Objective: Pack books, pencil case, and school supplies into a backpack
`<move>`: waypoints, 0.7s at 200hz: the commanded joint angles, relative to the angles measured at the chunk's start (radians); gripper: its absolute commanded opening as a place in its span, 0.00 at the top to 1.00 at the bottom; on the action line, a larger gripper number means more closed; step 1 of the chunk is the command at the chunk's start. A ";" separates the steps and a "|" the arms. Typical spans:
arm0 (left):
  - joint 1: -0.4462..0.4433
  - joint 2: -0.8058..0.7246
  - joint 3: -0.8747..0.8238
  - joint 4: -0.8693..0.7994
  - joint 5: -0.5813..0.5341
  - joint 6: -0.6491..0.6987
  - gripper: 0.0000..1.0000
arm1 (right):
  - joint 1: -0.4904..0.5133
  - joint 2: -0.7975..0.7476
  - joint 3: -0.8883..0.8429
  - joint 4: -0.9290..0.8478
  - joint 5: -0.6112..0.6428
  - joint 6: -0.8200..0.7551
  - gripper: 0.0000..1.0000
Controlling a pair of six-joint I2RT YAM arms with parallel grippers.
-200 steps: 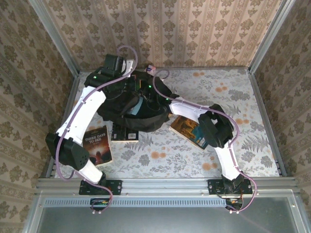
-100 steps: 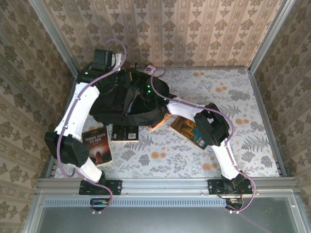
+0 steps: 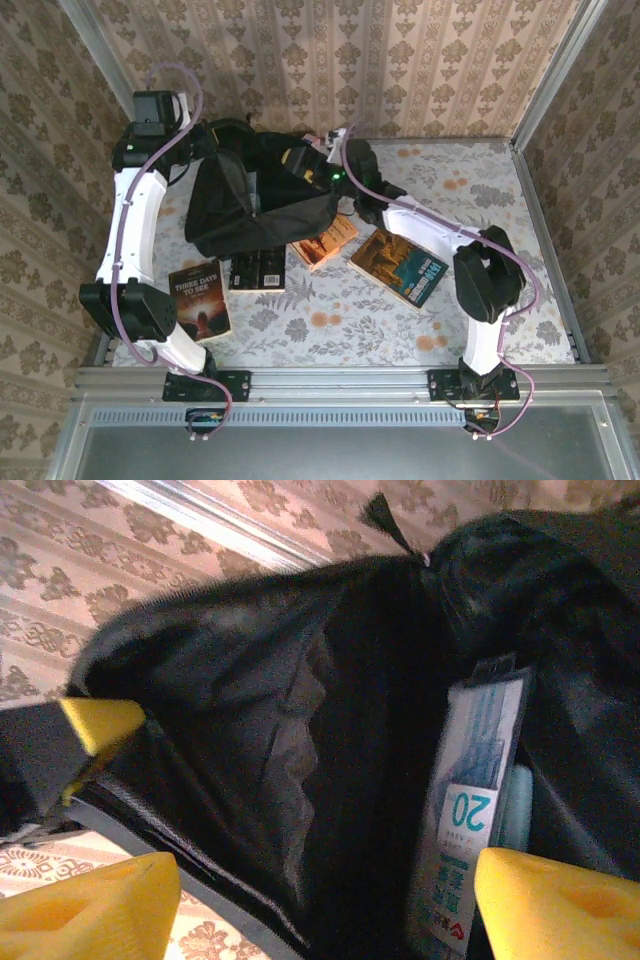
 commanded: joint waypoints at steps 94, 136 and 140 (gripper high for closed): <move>-0.068 0.128 0.068 0.143 0.120 0.008 1.00 | -0.146 0.032 -0.079 0.012 -0.347 -0.054 0.20; -0.159 0.170 0.054 0.150 0.110 0.019 1.00 | -0.143 0.121 0.006 0.263 -0.433 0.145 0.21; -0.161 0.173 0.055 0.153 0.111 0.016 1.00 | -0.141 0.126 0.019 0.273 -0.435 0.157 0.21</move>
